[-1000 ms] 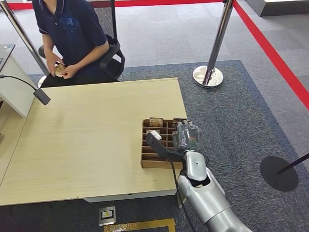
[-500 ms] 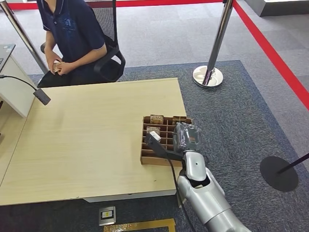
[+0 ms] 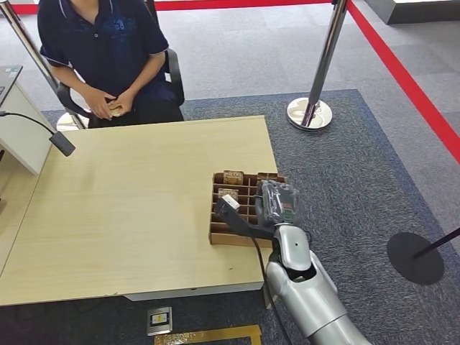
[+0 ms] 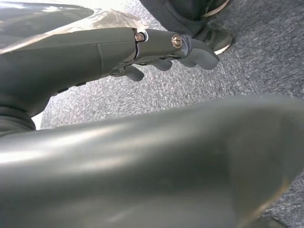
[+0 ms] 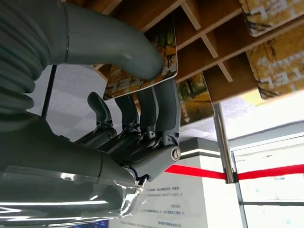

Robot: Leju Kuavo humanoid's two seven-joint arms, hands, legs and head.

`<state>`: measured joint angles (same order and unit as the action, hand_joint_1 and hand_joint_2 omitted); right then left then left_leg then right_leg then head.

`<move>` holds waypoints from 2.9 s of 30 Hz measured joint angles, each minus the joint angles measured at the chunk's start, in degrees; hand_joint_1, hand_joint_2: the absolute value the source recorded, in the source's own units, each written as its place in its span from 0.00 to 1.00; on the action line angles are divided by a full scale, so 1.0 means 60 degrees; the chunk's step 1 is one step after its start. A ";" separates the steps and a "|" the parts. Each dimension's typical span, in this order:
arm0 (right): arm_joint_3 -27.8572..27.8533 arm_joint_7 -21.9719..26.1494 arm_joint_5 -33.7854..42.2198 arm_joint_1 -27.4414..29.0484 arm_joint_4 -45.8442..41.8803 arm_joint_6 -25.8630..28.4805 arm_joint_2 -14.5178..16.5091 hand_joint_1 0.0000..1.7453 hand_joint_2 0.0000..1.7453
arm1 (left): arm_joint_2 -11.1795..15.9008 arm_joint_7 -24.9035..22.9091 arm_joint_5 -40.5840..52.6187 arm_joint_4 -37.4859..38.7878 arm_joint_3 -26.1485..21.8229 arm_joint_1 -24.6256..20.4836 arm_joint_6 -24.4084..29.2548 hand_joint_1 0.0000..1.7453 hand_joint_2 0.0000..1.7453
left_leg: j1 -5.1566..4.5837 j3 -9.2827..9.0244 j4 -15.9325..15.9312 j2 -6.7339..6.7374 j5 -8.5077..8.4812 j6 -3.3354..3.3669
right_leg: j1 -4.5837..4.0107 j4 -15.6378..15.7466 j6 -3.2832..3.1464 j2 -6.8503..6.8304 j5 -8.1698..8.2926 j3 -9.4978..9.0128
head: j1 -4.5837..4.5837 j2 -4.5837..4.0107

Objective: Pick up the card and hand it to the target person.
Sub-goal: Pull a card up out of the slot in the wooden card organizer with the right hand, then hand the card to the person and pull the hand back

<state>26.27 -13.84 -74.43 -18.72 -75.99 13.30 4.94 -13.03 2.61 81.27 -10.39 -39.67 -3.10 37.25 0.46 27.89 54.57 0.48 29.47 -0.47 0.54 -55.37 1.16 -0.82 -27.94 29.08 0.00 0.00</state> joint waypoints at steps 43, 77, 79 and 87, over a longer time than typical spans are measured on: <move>0.1969 0.1893 0.0710 -0.2547 0.4507 0.2108 0.1468 0.73 1.00 | -0.0125 -0.0172 -0.0341 -0.0001 -0.0100 -0.0109 0.0323 0.00 0.00 | 0.0002 0.0001 -0.0006 0.0010 -0.0008 -0.0001 | -0.0002 0.0002 -0.0002 0.0013 0.0010 0.0001 | 0.0000 0.0000; 0.0615 0.2616 0.1888 -0.0875 0.2263 0.3680 0.0329 0.00 1.00 | -0.0173 -0.0221 -0.0619 -0.0038 -0.0291 -0.0125 0.0315 0.00 0.00 | 0.0006 0.0000 -0.0009 -0.0052 -0.0013 0.0003 | -0.0007 0.0024 0.0003 -0.0049 0.0002 -0.0020 | 0.0000 0.0000; -0.0044 0.2610 0.1625 -0.0246 0.1621 0.4064 0.0011 0.00 1.00 | -0.0168 -0.0161 -0.0648 -0.0037 -0.0317 -0.0108 0.0325 0.00 0.00 | 0.0006 -0.0005 -0.0011 -0.0066 -0.0012 0.0005 | -0.0007 0.0031 0.0004 -0.0063 -0.0002 -0.0032 | 0.0000 0.0000; -0.7393 0.6075 0.1764 0.2634 -0.2630 0.4450 0.1666 0.00 1.00 | -0.0078 -0.0057 -0.0799 -0.0033 -0.0508 -0.0092 0.0347 0.00 0.00 | -0.0002 0.0027 0.0006 -0.0083 0.0000 0.0011 | 0.0001 0.0021 0.0001 -0.0075 -0.0013 -0.0005 | 0.0000 0.0000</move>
<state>-18.09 22.61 -63.84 -2.92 -91.77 40.00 14.94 -13.50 2.27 76.48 -10.59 -42.72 -3.65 39.33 0.45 28.05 54.60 -0.02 29.47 -0.41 0.55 -55.25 1.16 -1.27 -28.01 29.05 0.00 0.00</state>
